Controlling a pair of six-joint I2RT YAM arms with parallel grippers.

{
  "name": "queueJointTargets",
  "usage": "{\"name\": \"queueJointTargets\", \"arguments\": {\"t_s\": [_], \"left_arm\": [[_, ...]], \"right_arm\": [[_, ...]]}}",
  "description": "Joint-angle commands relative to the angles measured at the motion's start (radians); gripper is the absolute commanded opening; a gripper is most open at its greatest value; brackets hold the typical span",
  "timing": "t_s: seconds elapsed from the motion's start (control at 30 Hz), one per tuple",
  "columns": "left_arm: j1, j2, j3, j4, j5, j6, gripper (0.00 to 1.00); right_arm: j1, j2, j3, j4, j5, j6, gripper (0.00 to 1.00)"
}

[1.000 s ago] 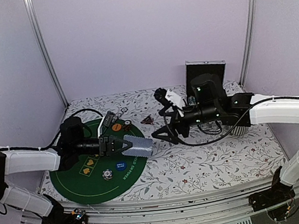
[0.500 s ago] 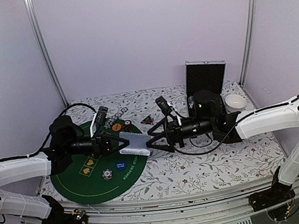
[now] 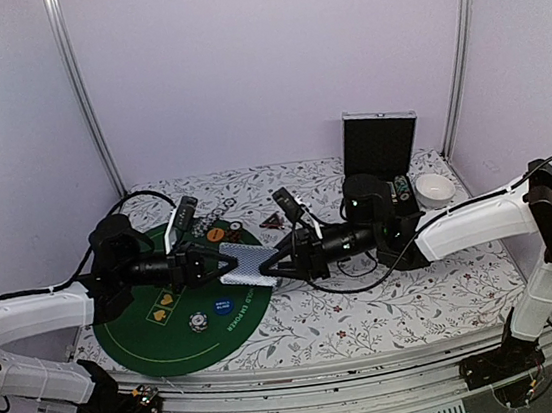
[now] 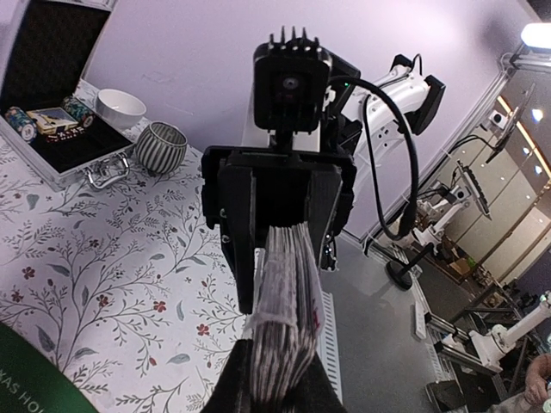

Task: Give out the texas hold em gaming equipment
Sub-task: Pass from the left arm to the right, then pass from the right arm to the left

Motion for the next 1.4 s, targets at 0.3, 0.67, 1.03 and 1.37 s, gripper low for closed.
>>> {"name": "queueJointTargets", "arguments": {"t_s": [0.3,0.67,1.03,1.37], "left_arm": [[-0.041,-0.157,0.08,-0.358,-0.238,0.351,0.79],[-0.396,-0.249,0.275,-0.858,-1.022,1.067,0.98],[-0.482,-0.102,0.328,-0.925,-1.236,1.228,0.98],[-0.473,-0.045,0.332,-0.99,-1.192,1.211,0.97]], "right_arm": [[-0.028,-0.025,0.07,-0.153,-0.018,0.013,0.02],[-0.056,-0.005,0.272,-0.646,0.053,-0.011,0.02],[0.03,0.095,0.403,-0.711,0.018,-0.001,0.02],[0.05,0.146,0.464,-0.703,-0.031,-0.002,0.02]]}}
